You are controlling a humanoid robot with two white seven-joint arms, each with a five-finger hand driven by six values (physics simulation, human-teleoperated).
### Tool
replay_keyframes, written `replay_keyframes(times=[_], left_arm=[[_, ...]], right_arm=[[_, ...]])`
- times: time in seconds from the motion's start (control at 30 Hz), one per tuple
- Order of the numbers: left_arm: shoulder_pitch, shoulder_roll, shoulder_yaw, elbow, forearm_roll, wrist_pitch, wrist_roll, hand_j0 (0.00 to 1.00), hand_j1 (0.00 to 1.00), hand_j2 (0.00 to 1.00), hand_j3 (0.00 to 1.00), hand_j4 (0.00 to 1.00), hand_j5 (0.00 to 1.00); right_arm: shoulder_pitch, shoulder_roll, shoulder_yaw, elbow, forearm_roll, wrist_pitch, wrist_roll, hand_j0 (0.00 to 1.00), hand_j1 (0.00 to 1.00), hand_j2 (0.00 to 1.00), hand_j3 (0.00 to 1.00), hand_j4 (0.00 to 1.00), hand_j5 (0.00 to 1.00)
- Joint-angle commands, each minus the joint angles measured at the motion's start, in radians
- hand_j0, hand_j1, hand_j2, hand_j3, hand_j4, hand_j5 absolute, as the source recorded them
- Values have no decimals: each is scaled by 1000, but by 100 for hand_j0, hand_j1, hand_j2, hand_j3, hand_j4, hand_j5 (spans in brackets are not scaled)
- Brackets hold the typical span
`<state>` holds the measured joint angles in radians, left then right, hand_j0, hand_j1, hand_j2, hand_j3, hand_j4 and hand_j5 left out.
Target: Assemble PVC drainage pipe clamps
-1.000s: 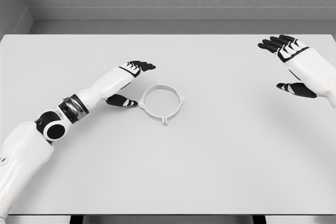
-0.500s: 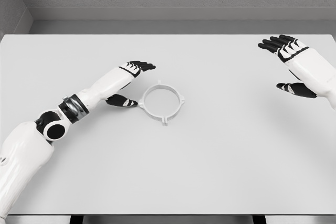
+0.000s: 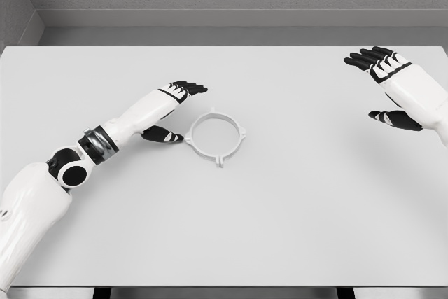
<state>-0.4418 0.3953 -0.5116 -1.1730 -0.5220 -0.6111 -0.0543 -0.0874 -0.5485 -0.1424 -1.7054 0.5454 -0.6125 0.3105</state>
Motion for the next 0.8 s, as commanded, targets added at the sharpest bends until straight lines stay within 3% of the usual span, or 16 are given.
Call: replay_keyframes(times=[0.0,0.07,0.1,0.2,0.23,0.43,0.5,0.63,0.67,0.77], left_arm=[[0,0,1,-1,7,0,1,100,100,100,100,100,100],[0,0,1,-1,7,0,1,100,100,100,100,100,100],[-41,111,22,-2,16,0,2,100,100,100,100,100,100],[-41,112,22,-2,16,0,2,100,100,100,100,100,100],[-41,122,31,-2,16,0,2,100,100,100,100,100,100],[-41,125,45,-2,16,0,2,100,100,100,100,100,100],[-41,184,71,-2,17,0,2,100,100,100,100,100,100],[-44,191,71,-2,17,0,2,100,100,100,100,100,100],[-44,263,117,-1,17,0,2,100,100,100,100,100,100],[-44,286,125,1,17,0,2,100,100,100,100,100,100]], right_arm=[[0,-1,0,0,-7,2,-1,100,100,100,100,100,100],[0,-1,0,0,-7,2,-1,100,100,100,100,100,100],[-61,49,92,-34,1,2,-1,100,100,100,100,100,100],[-61,50,93,-34,1,2,-1,100,100,100,100,100,100],[23,-22,-25,59,-7,2,-1,100,100,100,100,100,100],[25,-22,-25,40,-9,2,-1,100,100,100,100,100,100],[28,-22,-26,40,-9,2,-1,100,100,100,100,100,100],[28,-22,-26,40,-9,2,-1,100,100,100,100,100,100],[28,-22,-25,38,-9,2,-1,100,100,100,100,100,100],[28,-22,-26,38,-9,2,-1,100,100,100,100,100,100]])
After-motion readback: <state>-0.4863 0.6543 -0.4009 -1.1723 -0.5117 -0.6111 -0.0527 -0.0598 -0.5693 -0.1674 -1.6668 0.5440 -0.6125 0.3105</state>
